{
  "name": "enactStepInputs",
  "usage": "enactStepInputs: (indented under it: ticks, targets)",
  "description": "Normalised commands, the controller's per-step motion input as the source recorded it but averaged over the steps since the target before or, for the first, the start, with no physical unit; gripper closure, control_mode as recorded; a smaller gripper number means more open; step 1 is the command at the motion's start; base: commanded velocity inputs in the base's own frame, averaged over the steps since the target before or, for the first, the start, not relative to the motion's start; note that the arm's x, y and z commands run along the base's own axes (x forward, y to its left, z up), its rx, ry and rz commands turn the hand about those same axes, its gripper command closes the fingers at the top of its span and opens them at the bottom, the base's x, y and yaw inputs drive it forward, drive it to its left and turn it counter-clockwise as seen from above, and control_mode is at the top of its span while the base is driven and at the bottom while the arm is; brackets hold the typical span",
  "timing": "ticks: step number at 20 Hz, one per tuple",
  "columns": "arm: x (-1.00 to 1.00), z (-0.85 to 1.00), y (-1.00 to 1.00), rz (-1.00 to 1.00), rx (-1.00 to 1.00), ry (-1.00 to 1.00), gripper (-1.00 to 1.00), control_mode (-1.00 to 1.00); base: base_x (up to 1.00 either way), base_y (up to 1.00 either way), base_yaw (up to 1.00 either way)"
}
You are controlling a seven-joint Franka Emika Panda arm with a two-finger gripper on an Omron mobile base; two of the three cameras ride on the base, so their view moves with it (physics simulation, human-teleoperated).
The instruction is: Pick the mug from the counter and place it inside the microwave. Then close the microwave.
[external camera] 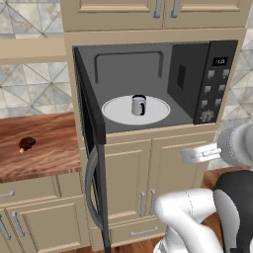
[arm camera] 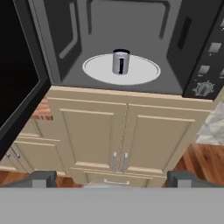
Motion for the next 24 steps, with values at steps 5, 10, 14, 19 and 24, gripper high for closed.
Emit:
enactStepInputs:
  ticks: [5, 10, 14, 19, 24]
  targets:
    - [-0.39, 0.0, 0.0, 0.0, 0.0, -0.16, -1.0, -1.0, 0.0, 0.0, 0.0]
    - [-0.21, 0.01, 0.0, 0.0, 0.0, -0.28, -1.0, -1.0, 0.0, 0.0, 0.0]
    - [-0.16, 0.03, 0.0, 0.0, 0.0, -0.25, -1.0, -1.0, 0.0, 0.0, 0.0]
    - [-0.19, 0.02, 0.01, -0.05, 0.0, -0.21, -1.0, -1.0, 0.0, 0.0, 0.0]
    - [-0.28, 0.0, 0.0, -0.14, 0.0, -0.12, -1.0, -1.0, 0.0, 0.0, 0.0]
